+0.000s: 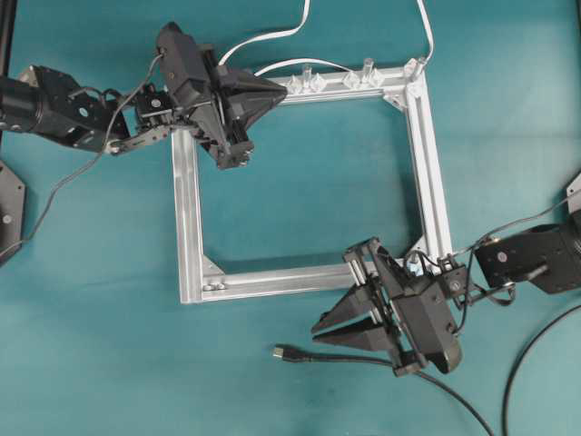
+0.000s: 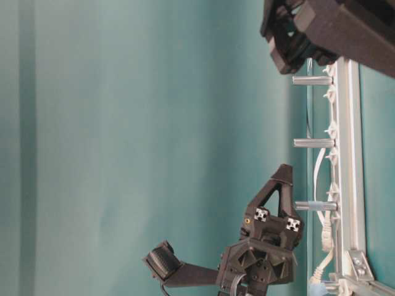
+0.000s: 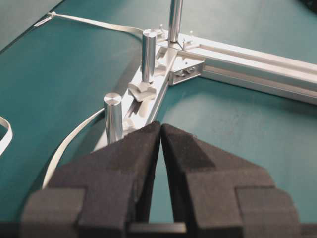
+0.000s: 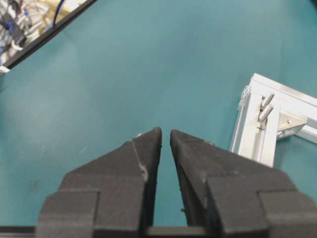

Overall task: Insert the wire through the string loop located on the right side.
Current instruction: 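Move the right gripper down toward the black USB cable plug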

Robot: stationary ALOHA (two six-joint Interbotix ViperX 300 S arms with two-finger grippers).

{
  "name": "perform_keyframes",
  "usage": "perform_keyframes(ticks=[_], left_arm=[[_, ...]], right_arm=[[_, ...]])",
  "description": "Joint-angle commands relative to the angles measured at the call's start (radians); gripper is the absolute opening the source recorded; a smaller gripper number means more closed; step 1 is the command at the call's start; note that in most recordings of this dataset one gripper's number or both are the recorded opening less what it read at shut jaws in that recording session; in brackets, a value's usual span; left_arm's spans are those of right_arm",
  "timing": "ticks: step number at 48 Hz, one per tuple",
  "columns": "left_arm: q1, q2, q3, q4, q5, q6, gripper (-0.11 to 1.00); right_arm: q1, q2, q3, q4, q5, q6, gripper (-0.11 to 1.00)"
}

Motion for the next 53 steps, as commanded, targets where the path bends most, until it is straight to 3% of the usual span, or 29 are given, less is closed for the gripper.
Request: perform_keyframes(ticks=[1,3,6,9,20,23,27,32,37,47,53], left_arm=[[0.005,-0.031,-0.021,0.044,0.025,0.002,0.15],[0.005,-0.035,-0.021,0.044,0.043,0.002,0.12],[0.006,-0.043,-0.023,0.044,0.069,0.002,0.01],[0.006,-0.049,-0.023,0.044,0.081,0.000,0.00],[0.011,-0.064,-0.023,0.044,0.091,-0.008,0.00],[0.011,-0.069,-0.025,0.043,0.095,-0.009,0.01],[0.012,-0.074,-0.023,0.043,0.106,-0.009,0.06],[0.014,-0.080,-0.023,0.044,0.141,-0.009,0.33],[0.014,-0.089,-0.021,0.044,0.179,-0.009,0.60],[0.014,-0.103,-0.015,0.044,0.189,-0.008,0.62],[0.014,-0.103,-0.015,0.044,0.190,-0.008,0.62]], right_arm=[[0.005,-0.012,-0.015,0.003,-0.003,0.014,0.24],[0.006,-0.011,-0.014,0.005,0.008,0.014,0.22],[0.005,-0.011,-0.017,0.003,0.029,0.014,0.09],[0.005,-0.012,-0.018,0.005,0.044,0.015,0.01],[0.005,-0.012,-0.021,0.009,0.049,0.017,0.01],[0.008,-0.012,-0.021,0.028,0.049,0.017,0.09],[0.012,-0.012,-0.021,0.074,0.049,0.015,0.27],[0.018,-0.012,-0.018,0.144,0.046,0.005,0.58],[0.021,-0.012,-0.017,0.176,0.044,0.000,0.85],[0.026,-0.012,-0.017,0.212,0.044,-0.002,0.85],[0.048,-0.014,-0.015,0.275,0.043,-0.003,0.85]])
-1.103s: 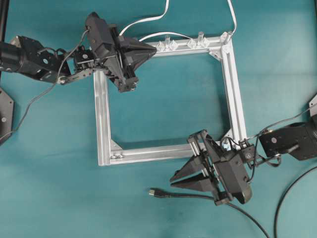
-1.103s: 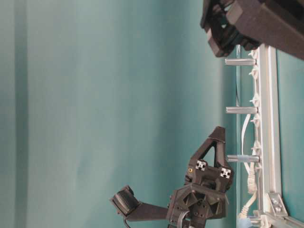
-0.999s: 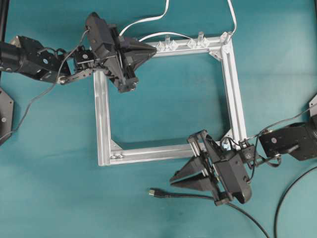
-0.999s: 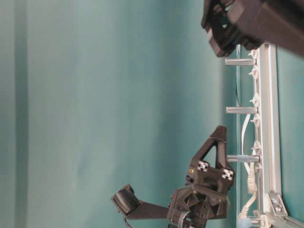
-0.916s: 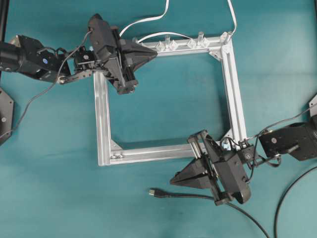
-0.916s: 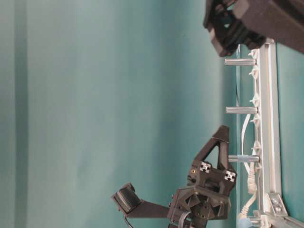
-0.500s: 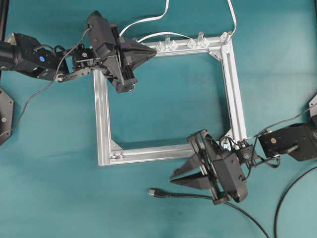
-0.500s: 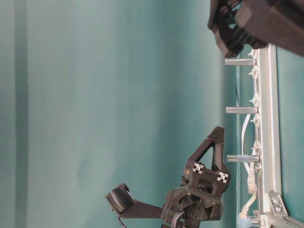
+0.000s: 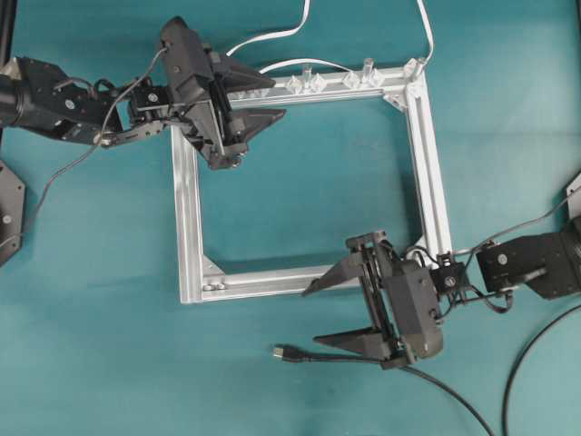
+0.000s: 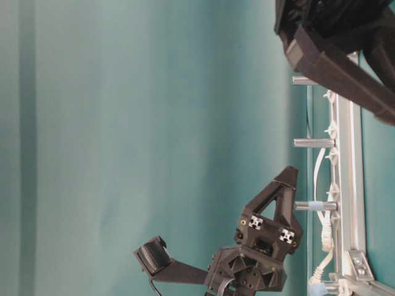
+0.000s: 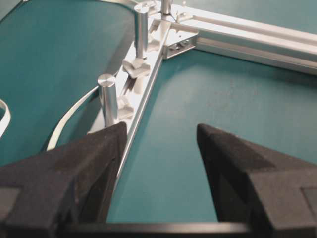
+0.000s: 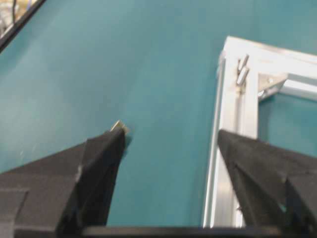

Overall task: Insert the wire through the string loop located on the right side.
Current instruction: 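Move the right gripper down toward the black USB cable plug, then lower the right gripper and close it on the USB cable behind the plug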

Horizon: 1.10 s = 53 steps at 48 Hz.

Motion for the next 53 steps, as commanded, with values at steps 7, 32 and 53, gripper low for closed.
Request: perform_keyframes(ticks=[7,32,53], left_arm=[[0.006,-0.028,-0.005,0.005,-0.002,-0.005,0.62],[0.015,-0.028,0.003,0.005,-0.002,0.002,0.62],[0.015,-0.028,0.018,0.003,0.002,-0.003,0.62]], right_arm=[[0.074,-0.018,-0.009,0.193,-0.055,-0.037,0.84],[0.213,-0.017,-0.043,0.615,-0.084,-0.281,0.81],[0.255,0.094,-0.141,0.706,-0.074,-0.279,0.81]])
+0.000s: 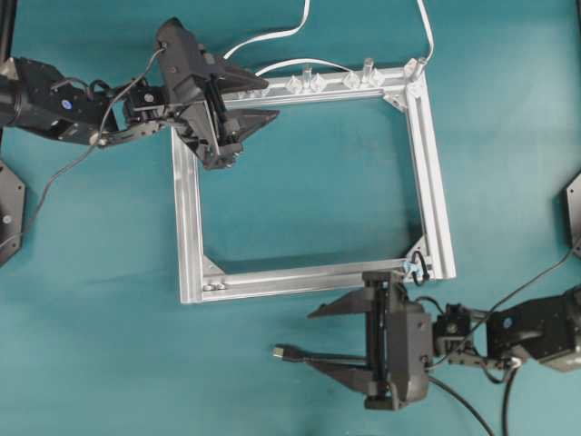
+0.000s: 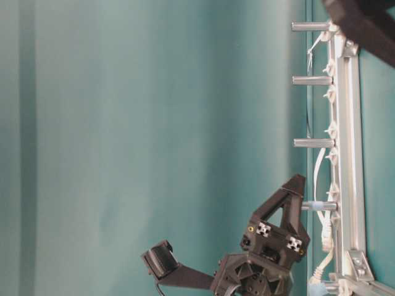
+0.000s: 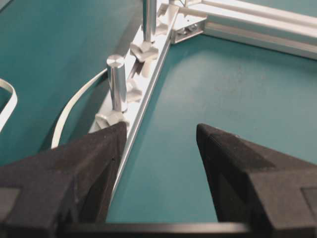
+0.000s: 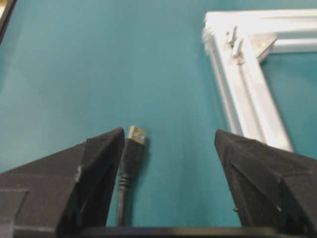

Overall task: Insert the wire through the string loop located on the right side.
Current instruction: 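Lower the right gripper and close it on the USB cable behind the plug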

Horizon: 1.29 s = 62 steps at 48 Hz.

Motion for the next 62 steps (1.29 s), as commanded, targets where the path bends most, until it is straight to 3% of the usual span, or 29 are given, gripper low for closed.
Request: perform_keyframes(ticks=[1,20,54,58,62], left_arm=[[0.005,-0.028,-0.006,0.003,-0.003,-0.003,0.62],[0.005,-0.028,0.000,0.003,-0.003,-0.005,0.62],[0.002,-0.028,0.000,0.003,-0.002,-0.009,0.61],[-0.002,-0.028,0.000,0.002,0.002,-0.009,0.61],[-0.003,-0.028,0.000,0.002,0.008,-0.011,0.61]], right_arm=[[0.011,0.008,-0.029,0.018,-0.008,-0.002,0.81],[0.035,0.107,-0.058,0.025,0.028,0.002,0.81],[0.032,0.146,-0.077,0.025,0.029,0.000,0.80],[0.032,0.146,-0.075,0.025,0.032,0.000,0.74],[0.032,0.146,-0.071,0.025,0.037,-0.008,0.54]])
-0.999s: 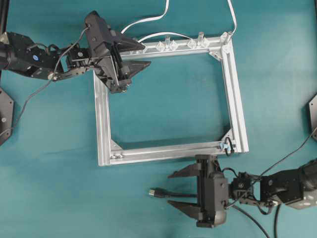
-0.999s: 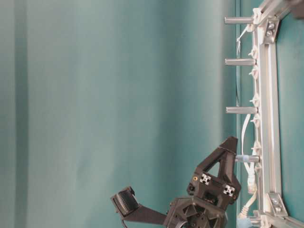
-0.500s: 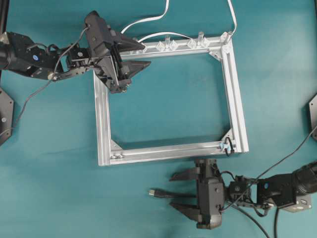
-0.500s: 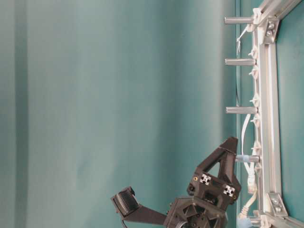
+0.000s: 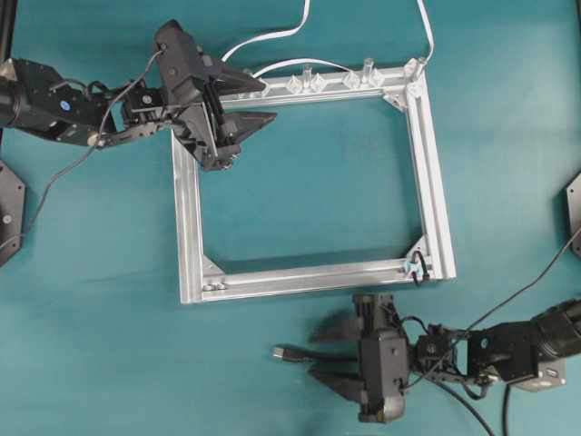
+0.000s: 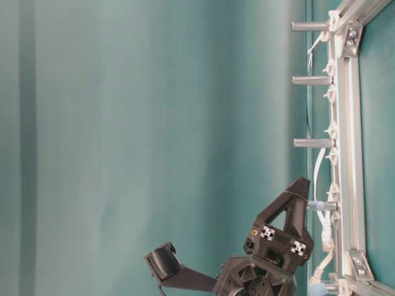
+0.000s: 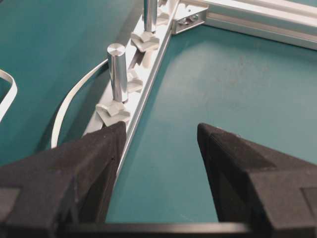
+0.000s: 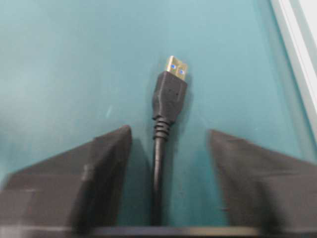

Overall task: Insert the wire through the string loop located on the right side.
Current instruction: 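Lower the right gripper and close it on the USB cable behind the plug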

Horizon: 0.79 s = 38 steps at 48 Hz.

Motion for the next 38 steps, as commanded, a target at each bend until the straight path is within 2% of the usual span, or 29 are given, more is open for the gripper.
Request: perform_keyframes(ticks=[1,6,9,26,38], left_arm=[[-0.005,-0.029,-0.009,0.003,0.002,-0.009,0.61],[-0.006,-0.029,-0.009,0.003,0.005,-0.012,0.61],[-0.006,-0.029,-0.009,0.002,0.005,-0.012,0.61],[-0.012,-0.029,0.005,0.002,0.006,-0.012,0.61],[-0.014,-0.029,0.000,0.003,0.005,-0.012,0.61]], right_arm=[[-0.002,-0.017,-0.006,-0.002,0.005,-0.008,0.48],[-0.003,-0.017,-0.003,-0.002,0.021,-0.009,0.19],[-0.006,-0.017,-0.003,-0.002,0.029,-0.009,0.11],[-0.017,-0.020,0.018,-0.002,0.038,-0.020,0.10],[-0.017,-0.074,0.018,-0.002,0.092,-0.086,0.10]])
